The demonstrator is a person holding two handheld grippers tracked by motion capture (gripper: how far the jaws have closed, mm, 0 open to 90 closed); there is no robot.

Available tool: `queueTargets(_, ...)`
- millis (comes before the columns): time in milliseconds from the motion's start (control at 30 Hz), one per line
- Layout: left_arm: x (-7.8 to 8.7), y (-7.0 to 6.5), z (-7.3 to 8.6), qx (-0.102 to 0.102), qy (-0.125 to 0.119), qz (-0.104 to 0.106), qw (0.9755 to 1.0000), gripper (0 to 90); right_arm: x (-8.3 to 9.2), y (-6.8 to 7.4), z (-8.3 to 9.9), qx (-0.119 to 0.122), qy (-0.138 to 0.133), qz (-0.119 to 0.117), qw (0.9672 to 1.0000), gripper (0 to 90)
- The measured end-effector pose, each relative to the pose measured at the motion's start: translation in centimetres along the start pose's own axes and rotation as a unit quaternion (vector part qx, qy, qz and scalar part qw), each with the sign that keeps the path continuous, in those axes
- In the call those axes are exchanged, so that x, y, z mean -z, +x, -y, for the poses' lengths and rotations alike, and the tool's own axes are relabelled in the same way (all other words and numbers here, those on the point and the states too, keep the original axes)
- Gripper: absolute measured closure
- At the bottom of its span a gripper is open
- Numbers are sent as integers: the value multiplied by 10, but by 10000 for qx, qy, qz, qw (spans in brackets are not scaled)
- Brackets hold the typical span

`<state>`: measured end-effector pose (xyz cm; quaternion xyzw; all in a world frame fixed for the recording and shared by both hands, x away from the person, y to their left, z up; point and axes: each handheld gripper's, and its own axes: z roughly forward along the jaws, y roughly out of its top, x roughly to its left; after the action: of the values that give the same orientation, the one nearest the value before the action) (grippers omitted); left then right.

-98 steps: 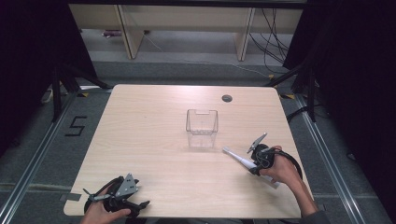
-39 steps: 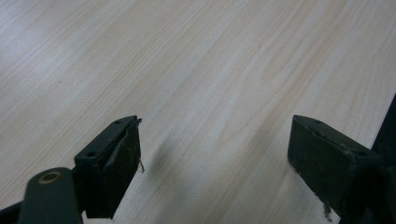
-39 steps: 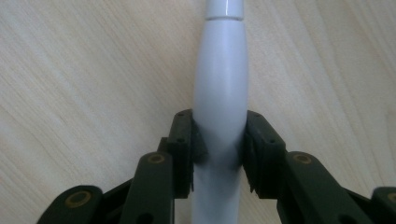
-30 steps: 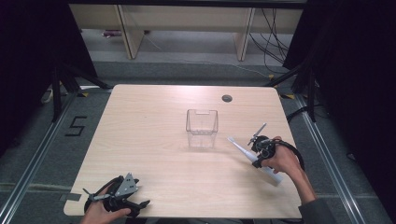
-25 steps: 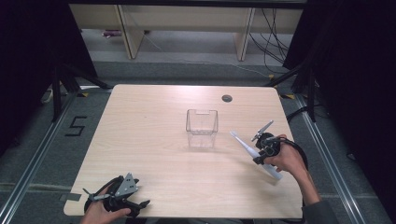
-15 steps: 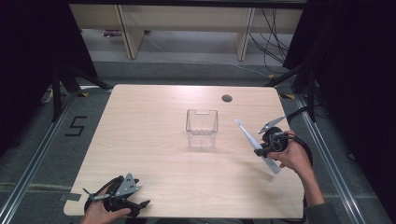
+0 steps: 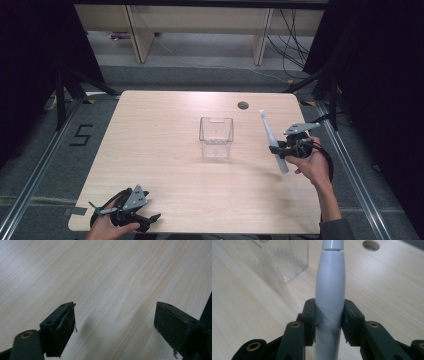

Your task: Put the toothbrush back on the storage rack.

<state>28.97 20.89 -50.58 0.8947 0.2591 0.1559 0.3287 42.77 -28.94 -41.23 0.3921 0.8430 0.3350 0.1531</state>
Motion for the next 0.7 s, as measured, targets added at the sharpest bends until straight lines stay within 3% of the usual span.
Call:
queueTargets(167, 1, -1, -1, 25, -39, 14, 10000, 168, -3, -3, 1, 54, -374, 29, 9993, 670)
queueTargets(267, 1, -1, 0, 22, -29, 8, 10000, 168, -6, -3, 1, -57, -501, 83, 9987, 670)
queueTargets(300, 0, -1, 0, 50, -23, 4, 10000, 168, -7, -5, 0, 80, -576, 149, 9982, 670)
queueTargets(367, 1, -1, -1, 22, -36, 23, 10000, 168, -9, -5, 0, 128, -627, 182, 9978, 670)
queueTargets(400, 1, -1, -1, 18, -35, 18, 10000, 168, -9, -2, 0, -33, -587, 112, 9982, 670)
queueTargets(500, 1, -1, -1, 8, -41, 15, 10000, 168, -8, 0, -3, 36, -716, 132, 9973, 670)
queueTargets(533, 1, -1, -1, 21, -40, 14, 10000, 168, -8, 3, -4, -58, -754, 98, 9971, 670)
queueTargets(567, 1, -1, 0, 51, -34, 2, 10000, 168, -8, 2, -5, 63, -807, 117, 9966, 670)
queueTargets(600, 1, -1, 0, 43, -27, -7, 10000, 168, -7, 5, -6, -105, -771, 48, 9970, 670)
queueTargets(633, 1, -1, 0, 44, -31, -3, 10000, 168, -7, 3, -8, 91, -888, 144, 9959, 670)
queueTargets(667, 1, 0, -1, 38, -36, 25, 10000, 168, -7, 6, -9, -76, -858, 95, 9962, 670)
queueTargets(700, 2, 1, -1, -47, -15, -9, 10000, 168, -7, 7, -10, -91, -869, 61, 9962, 670)
